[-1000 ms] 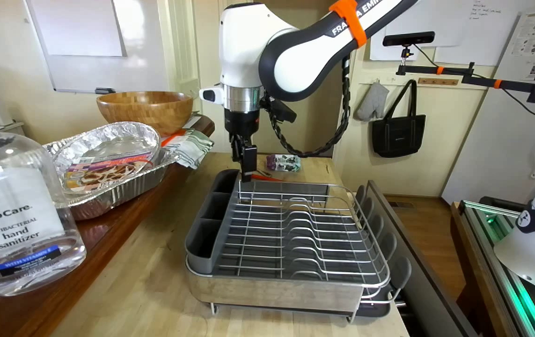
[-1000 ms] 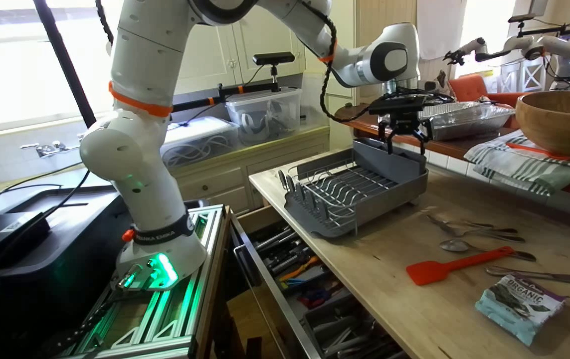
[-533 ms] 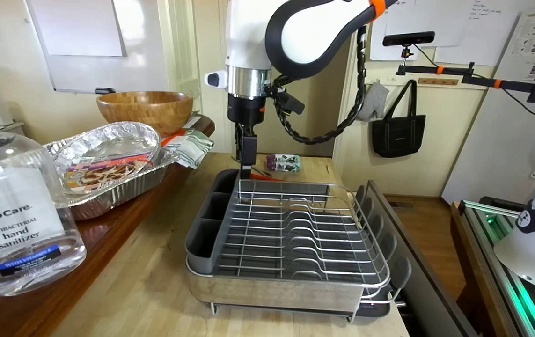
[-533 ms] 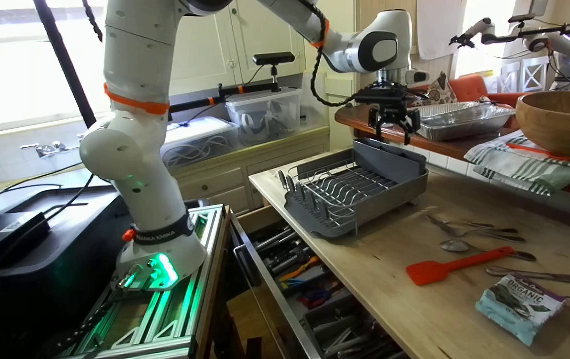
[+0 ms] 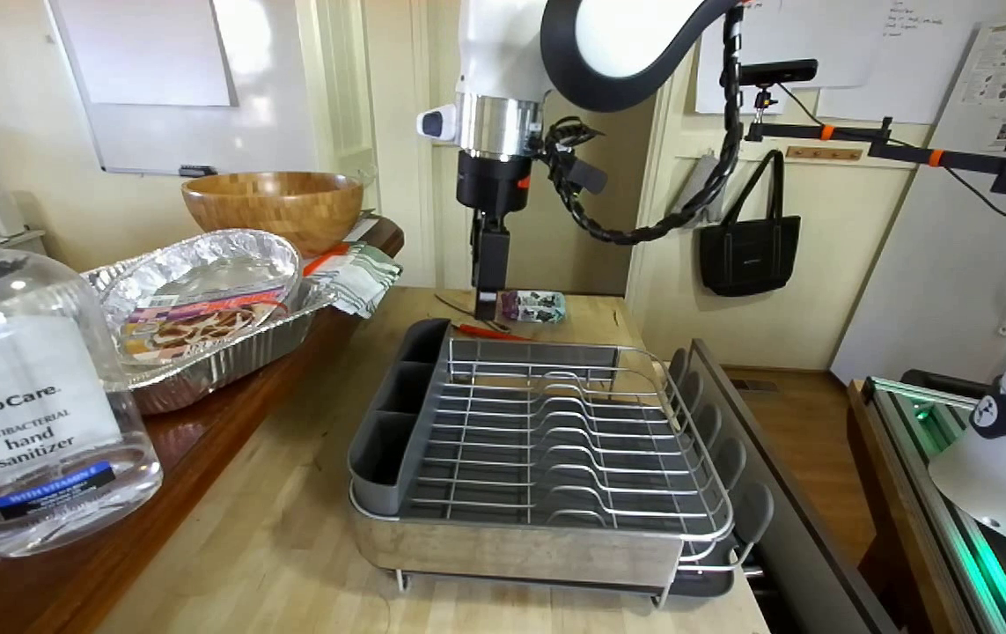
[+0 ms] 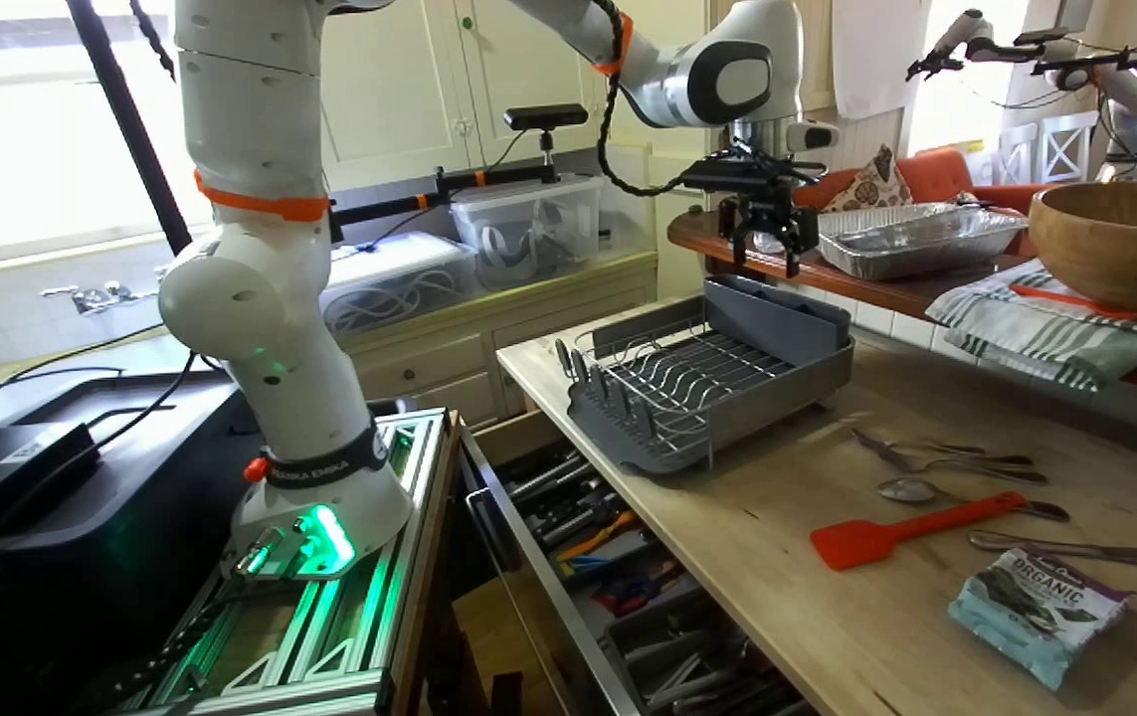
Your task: Turn the drying rack
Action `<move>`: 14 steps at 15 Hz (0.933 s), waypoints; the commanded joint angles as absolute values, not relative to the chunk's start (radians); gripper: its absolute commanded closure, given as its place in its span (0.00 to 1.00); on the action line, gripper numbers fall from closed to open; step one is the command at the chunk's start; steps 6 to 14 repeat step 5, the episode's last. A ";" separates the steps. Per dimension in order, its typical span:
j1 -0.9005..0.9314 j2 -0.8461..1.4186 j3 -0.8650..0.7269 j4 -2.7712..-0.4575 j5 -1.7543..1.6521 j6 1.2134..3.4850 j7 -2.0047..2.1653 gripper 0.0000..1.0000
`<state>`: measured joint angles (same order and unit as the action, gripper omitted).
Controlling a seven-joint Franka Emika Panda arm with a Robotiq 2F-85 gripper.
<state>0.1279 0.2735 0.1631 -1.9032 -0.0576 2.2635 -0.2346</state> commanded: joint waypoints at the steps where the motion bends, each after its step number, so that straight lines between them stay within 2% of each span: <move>1: 0.128 0.257 0.161 -1.918 -0.051 2.261 -0.232 0.00; 14: 0.126 0.218 0.160 -1.957 -0.043 2.261 -0.228 0.00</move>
